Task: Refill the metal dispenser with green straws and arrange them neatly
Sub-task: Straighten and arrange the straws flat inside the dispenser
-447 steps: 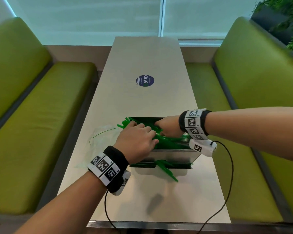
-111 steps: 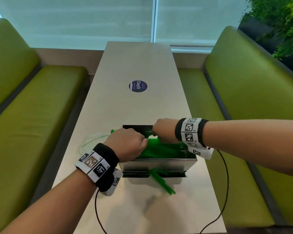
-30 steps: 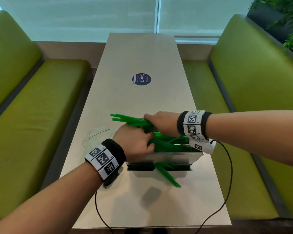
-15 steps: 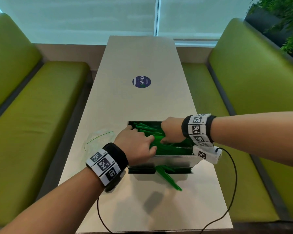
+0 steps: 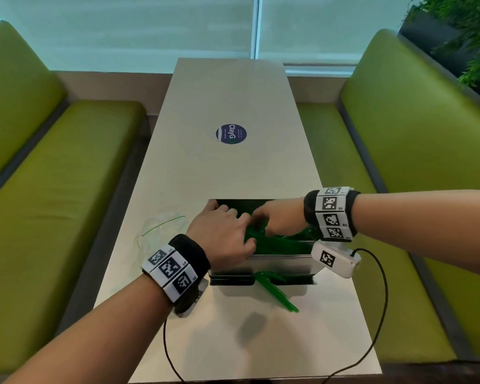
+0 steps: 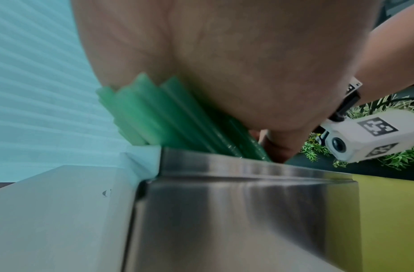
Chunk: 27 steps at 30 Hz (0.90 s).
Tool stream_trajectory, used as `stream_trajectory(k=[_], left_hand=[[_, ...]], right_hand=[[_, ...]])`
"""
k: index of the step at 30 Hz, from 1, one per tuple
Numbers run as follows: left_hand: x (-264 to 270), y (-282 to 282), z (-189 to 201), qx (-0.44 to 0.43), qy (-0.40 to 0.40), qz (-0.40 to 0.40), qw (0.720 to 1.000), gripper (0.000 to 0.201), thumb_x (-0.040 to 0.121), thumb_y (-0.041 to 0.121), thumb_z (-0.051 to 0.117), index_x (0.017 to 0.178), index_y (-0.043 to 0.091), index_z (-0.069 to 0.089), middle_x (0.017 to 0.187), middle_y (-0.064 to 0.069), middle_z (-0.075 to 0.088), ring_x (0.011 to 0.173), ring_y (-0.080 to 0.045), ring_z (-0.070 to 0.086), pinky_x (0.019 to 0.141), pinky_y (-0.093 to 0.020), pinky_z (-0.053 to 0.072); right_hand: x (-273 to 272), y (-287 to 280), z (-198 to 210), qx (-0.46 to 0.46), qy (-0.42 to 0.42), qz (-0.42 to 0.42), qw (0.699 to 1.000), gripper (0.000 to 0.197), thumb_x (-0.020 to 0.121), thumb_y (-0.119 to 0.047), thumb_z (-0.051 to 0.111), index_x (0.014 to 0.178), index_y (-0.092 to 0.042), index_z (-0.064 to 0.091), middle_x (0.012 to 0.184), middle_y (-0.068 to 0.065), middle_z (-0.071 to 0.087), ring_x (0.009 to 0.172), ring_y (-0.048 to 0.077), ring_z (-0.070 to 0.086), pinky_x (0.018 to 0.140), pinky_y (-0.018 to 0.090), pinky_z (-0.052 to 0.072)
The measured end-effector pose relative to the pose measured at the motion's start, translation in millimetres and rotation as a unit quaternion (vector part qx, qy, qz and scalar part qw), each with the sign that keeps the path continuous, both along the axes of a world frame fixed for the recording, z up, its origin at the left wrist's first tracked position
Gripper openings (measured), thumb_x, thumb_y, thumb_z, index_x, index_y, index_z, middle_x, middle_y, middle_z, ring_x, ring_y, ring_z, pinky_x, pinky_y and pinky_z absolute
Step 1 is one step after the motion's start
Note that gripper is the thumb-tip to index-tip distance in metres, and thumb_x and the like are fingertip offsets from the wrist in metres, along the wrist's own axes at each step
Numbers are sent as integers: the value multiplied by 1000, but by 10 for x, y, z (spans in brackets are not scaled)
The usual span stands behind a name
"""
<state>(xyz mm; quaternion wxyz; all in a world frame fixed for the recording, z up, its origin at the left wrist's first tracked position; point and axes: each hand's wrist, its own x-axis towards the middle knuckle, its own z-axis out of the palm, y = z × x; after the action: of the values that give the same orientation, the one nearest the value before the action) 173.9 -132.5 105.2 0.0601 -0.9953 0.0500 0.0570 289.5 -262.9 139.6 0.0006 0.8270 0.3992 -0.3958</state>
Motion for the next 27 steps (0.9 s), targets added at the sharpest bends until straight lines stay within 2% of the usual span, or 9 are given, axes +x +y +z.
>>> stream_trajectory(k=[3,7,10,13,16,18,21,23,27], left_hand=[[-7,9,24,-17,-35,-16,999,47,90,56,30,110,21,55,94,-1,62,90,-21,55,100,-41,35],[-51,44,44,-60,-69,-16,996,49,88,64,36,111,24,54,104,5,59,105,-19,55,106,-39,32],[-104,67,73,-82,-120,-5,989,68,81,72,44,130,26,48,137,4,48,134,-23,40,112,-42,28],[-177,108,101,-126,-162,47,978,94,74,79,51,147,23,33,152,-1,31,140,-25,30,114,-42,30],[-255,164,45,-259,-177,113,943,108,70,75,65,152,18,24,147,-3,32,131,-20,36,113,-36,35],[-288,163,21,-328,-161,137,921,111,70,64,76,153,19,18,138,-2,39,123,-16,41,110,-31,40],[-280,134,42,-368,-117,162,908,122,71,55,82,157,27,-1,129,-1,47,117,-14,49,103,-25,41],[-252,150,45,-372,-106,176,905,134,71,53,83,156,31,-18,124,1,50,113,-13,52,101,-28,44],[-227,188,16,-374,-78,195,904,135,70,56,83,158,28,-16,119,6,50,114,-13,51,101,-26,43]], right_hand=[[-3,48,-110,3,31,11,999,38,95,-8,54,133,-6,52,113,17,66,78,20,56,71,24,49],[37,118,-147,6,97,-45,994,34,97,-12,57,130,-6,57,122,20,64,101,30,60,96,43,47],[45,126,-171,26,96,-47,994,40,97,-19,59,137,-13,54,125,9,64,106,25,60,96,36,46],[77,84,-216,46,106,-66,991,42,97,-20,61,137,-17,53,124,3,66,103,19,61,94,34,46],[96,22,-248,51,115,-76,989,36,97,-18,61,132,-14,55,118,3,68,104,22,65,94,36,49],[98,-8,-252,63,126,-89,986,31,97,-16,60,128,-15,55,110,-4,67,95,14,64,86,30,49],[89,-19,-224,81,152,-96,980,35,97,-14,60,130,-21,51,103,-13,64,87,2,61,78,22,47],[106,-26,-226,85,161,-103,978,30,97,-11,60,126,-19,54,99,-12,65,84,3,62,76,21,48],[126,-44,-239,91,176,-118,973,21,95,-11,64,116,-13,64,102,0,71,90,18,67,92,35,51]])
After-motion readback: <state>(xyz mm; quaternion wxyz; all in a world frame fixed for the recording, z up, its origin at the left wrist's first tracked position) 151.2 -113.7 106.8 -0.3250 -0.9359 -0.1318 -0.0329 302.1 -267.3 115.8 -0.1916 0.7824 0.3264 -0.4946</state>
